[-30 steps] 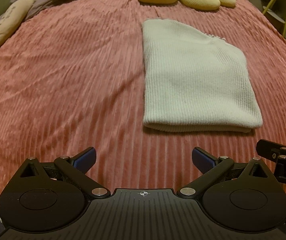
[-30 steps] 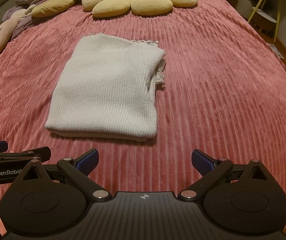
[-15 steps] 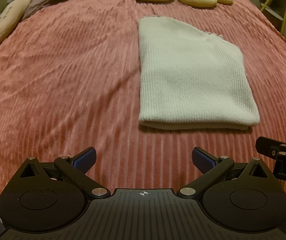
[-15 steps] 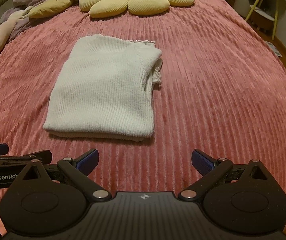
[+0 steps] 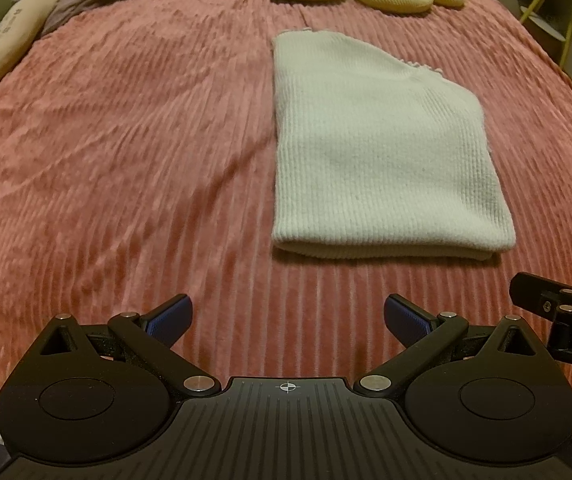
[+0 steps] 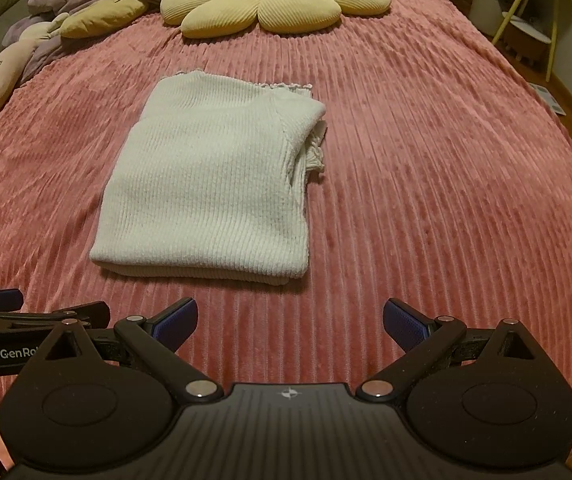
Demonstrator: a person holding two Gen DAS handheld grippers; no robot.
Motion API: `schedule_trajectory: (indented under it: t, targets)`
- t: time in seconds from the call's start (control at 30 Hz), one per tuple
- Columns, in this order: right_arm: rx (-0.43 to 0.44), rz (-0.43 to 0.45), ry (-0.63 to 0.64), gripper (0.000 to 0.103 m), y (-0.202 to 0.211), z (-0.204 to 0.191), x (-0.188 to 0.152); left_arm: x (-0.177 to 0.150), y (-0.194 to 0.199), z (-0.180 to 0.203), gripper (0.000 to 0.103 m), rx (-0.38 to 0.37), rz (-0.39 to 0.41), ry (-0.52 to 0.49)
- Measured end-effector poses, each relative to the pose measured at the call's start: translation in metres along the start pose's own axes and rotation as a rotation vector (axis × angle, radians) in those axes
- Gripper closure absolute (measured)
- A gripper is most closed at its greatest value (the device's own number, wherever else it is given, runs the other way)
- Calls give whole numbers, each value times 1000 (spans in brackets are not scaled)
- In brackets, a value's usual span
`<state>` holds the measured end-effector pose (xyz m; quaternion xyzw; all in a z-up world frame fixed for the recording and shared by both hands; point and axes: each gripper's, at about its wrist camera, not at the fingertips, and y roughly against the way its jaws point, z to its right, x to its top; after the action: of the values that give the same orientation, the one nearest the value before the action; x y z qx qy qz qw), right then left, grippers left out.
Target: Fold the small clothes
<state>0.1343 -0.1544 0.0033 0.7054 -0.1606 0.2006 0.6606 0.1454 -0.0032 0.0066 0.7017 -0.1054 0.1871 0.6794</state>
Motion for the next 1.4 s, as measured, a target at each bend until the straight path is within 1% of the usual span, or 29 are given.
schedule_trajectory:
  t: [0.9, 1.27, 1.4]
  targets:
    - [1, 7, -8, 4, 0, 3, 1, 1, 0, 1, 0, -1, 3, 6]
    - [-6, 21, -4, 4, 2, 4, 0, 0, 2, 4, 0, 7, 18, 5]
    - [-4, 20, -3, 4, 2, 4, 0, 1, 2, 5, 0, -3, 17, 2]
